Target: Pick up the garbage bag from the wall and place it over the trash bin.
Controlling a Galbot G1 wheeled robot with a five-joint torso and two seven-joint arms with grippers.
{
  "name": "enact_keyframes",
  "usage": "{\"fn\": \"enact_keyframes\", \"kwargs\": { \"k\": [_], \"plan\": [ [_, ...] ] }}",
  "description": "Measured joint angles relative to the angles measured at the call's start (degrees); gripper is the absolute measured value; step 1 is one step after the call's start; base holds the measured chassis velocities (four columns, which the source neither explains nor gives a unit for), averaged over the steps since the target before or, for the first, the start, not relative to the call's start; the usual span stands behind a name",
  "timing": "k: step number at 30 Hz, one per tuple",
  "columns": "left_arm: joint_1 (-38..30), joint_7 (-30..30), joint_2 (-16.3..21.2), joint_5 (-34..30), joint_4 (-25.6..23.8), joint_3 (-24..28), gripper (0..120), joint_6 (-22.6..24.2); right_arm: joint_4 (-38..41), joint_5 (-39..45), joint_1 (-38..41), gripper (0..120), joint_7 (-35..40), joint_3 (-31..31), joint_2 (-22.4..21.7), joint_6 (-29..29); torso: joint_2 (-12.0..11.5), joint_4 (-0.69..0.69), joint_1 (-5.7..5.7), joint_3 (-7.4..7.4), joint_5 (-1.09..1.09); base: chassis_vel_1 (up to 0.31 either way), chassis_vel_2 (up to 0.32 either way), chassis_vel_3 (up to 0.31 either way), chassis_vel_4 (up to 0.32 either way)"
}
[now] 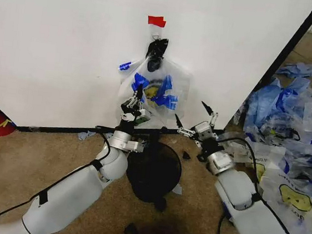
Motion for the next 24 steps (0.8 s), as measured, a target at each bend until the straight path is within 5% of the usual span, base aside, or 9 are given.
{"fn": "enact_keyframes", "kwargs": {
  "k": [24],
  "plan": [
    [-0.61,-0.04,-0.76,-0.02,1.37,-0.17,0,-1.37,-8.62,0.07,11.61,100,-0.18,-7.06,1.96,-0.25,0.0,-0.01,0.0,0.0,0.0,0.0,0.0,0.0,0.0]
  ]
}}
